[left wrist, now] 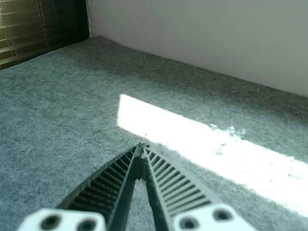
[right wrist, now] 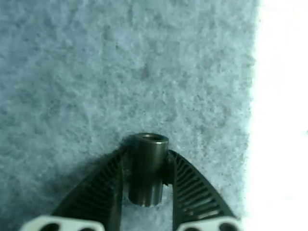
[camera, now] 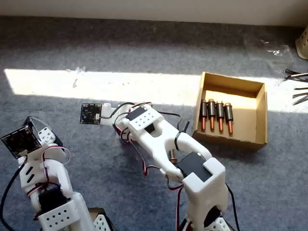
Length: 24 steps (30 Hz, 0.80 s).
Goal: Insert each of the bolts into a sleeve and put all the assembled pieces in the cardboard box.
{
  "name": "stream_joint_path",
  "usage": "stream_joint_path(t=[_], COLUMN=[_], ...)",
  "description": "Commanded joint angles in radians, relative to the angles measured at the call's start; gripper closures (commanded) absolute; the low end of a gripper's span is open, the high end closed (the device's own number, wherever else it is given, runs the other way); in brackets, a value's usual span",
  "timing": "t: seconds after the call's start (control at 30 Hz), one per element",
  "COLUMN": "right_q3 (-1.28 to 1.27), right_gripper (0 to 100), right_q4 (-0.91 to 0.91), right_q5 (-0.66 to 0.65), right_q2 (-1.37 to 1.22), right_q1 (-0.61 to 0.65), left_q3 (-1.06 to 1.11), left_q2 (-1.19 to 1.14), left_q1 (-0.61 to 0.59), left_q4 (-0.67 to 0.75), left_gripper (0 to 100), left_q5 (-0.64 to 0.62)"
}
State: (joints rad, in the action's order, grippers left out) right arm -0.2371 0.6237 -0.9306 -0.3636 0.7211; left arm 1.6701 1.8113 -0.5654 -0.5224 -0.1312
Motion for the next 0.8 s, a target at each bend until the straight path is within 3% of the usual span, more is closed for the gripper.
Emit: stream_joint_path(t=[0.0, 0.17, 0.4, 0.77], right_q3=[0.018, 0.019, 0.002, -0.101], right_gripper=[99.5, 99.5, 99.5, 99.5], right_q4=[0.016, 0.015, 0.027, 0.216], right_q5=[0.054, 0.21, 0.218, 0.219], right_q2=[0.002, 0.053, 0.282, 0.693], right_q1=[-0.05, -0.082, -0.097, -0.097], left_q3=[0.018, 0.018, 0.025, 0.025], left_q2=[0.015, 0.015, 0.015, 0.013], left_q1=[0.016, 0.059, 0.07, 0.071], left_q4=[0.002, -0.003, 0.0, -0.003], left_gripper=[99, 99, 99, 99], left_q5=[0.0, 0.003, 0.003, 0.003])
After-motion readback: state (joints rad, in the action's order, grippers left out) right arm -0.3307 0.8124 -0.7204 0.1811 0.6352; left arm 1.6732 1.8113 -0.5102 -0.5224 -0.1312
